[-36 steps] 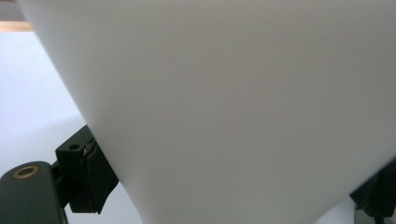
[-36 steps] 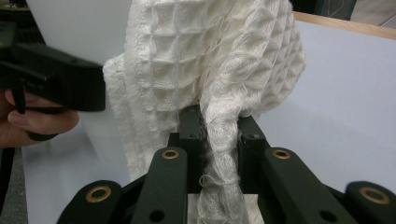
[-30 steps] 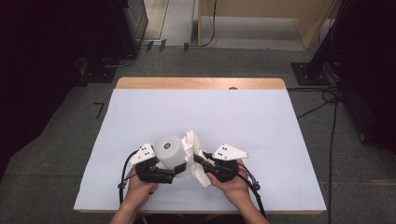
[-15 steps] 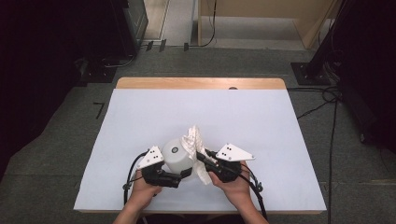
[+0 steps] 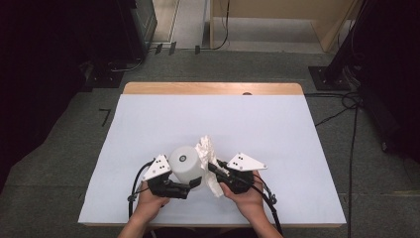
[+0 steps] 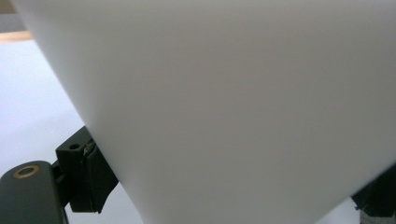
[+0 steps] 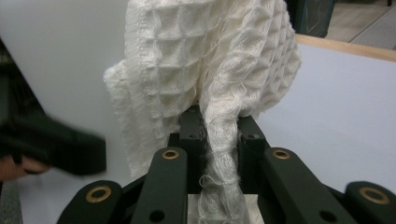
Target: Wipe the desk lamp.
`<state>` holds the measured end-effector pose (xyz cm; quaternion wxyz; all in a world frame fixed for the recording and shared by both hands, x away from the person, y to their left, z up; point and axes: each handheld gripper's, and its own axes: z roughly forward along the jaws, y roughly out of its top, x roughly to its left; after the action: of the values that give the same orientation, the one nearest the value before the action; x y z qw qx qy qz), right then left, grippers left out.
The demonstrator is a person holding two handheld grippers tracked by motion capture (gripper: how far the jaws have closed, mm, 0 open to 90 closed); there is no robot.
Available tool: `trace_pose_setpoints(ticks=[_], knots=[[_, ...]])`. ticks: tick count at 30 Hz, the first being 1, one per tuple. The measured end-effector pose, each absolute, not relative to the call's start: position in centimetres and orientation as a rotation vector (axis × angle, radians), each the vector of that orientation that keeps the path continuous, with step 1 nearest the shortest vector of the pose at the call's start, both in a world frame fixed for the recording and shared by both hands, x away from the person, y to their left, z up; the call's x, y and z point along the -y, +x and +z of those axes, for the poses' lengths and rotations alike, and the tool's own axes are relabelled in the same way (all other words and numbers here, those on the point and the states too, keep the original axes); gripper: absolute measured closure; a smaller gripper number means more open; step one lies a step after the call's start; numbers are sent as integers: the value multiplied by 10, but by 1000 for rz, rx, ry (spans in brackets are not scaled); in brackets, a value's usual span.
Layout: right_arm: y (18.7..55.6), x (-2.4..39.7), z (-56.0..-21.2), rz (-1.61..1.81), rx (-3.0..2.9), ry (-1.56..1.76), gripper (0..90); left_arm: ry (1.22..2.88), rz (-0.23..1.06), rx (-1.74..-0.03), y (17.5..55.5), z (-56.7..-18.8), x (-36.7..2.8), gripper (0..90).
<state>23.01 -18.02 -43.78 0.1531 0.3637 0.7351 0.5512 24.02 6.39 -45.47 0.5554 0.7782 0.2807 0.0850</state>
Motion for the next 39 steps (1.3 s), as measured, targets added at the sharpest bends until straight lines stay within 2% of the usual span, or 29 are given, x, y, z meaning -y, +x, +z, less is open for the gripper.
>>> trace_pose_setpoints(ticks=[6, 11, 22, 25, 31, 39], knots=[[228, 187, -431, 1605, -2055, 1051, 776, 1887, 201, -650, 238, -460, -53, 81], [230, 186, -435, 1582, -2069, 1045, 775, 1847, 221, -661, 240, -456, -60, 81], [227, 203, -441, 1537, -1999, 1126, 775, 1889, 548, -648, 252, -466, -54, 81], [227, 208, -441, 1535, -1977, 1138, 775, 1951, 530, -640, 254, -472, -49, 80], [228, 207, -442, 1543, -1969, 1136, 775, 2034, 576, -674, 256, -482, -46, 80], [232, 207, -444, 1553, -1960, 1150, 775, 1957, 524, -806, 256, -482, -58, 53]])
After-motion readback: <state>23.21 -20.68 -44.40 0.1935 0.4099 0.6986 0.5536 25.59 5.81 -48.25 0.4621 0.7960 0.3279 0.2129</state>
